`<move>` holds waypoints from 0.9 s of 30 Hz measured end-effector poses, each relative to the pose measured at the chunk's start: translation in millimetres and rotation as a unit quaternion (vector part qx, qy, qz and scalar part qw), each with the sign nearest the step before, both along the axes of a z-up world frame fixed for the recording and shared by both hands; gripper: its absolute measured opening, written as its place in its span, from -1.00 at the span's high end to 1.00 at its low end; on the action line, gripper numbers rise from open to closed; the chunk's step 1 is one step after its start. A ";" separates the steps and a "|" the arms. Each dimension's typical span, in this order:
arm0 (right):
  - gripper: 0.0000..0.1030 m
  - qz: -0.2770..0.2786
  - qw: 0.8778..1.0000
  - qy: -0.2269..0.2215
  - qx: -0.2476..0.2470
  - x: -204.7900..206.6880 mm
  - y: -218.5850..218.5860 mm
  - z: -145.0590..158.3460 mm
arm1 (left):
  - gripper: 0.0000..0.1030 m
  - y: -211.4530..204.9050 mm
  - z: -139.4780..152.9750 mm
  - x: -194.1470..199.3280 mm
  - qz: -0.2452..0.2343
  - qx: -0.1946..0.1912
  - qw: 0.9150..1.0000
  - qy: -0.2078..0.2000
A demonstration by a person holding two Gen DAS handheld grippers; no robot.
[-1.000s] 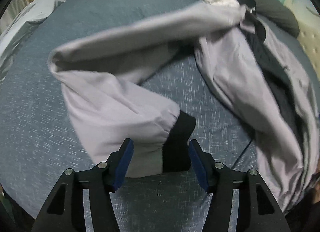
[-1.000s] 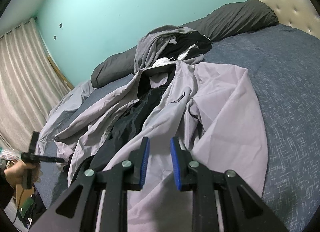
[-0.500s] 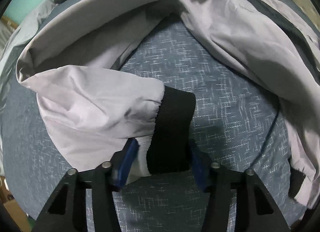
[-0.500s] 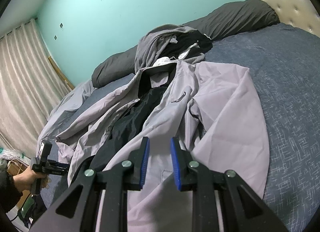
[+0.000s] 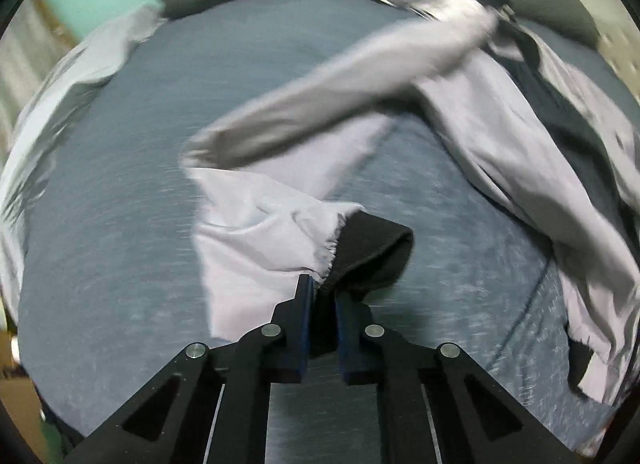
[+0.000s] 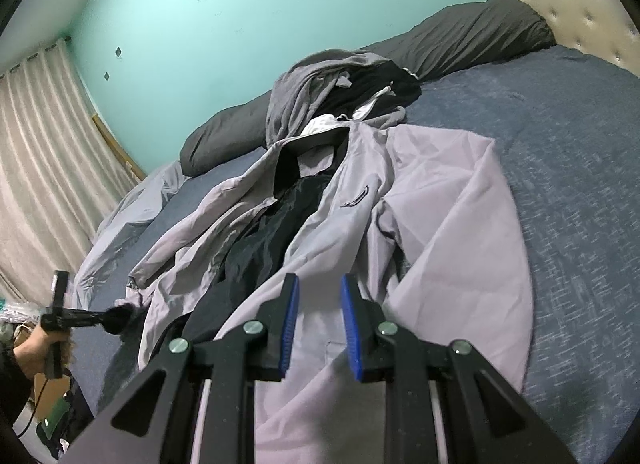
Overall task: Fold clothes
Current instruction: 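Pull the sleeve by its black cuff outward with the left tool, then release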
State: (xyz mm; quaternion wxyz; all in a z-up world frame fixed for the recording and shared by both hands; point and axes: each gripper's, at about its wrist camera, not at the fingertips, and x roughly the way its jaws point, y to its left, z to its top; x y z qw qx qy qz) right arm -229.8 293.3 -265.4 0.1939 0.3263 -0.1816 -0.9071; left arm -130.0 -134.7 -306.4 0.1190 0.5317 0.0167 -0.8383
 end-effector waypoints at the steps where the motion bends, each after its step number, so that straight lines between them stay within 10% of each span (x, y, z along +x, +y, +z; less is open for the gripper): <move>1: 0.59 -0.001 1.000 -0.004 0.002 -0.7 2.3 2.5 | 0.83 -9.5 5.8 5.9 0.011 0.001 1.000 0.006; 10: 0.58 -0.004 0.994 -0.100 0.051 -9.6 34.9 22.3 | 0.82 -109.7 22.0 49.1 0.144 0.017 0.989 0.030; 13: 0.28 -0.008 0.988 -0.139 0.062 -10.5 44.5 24.6 | 0.80 -127.9 24.5 66.4 0.178 0.042 0.982 0.043; 27: -0.06 0.047 0.971 -0.226 0.054 -1.5 -5.4 14.5 | 0.32 -93.3 53.4 88.9 0.135 0.072 0.982 0.108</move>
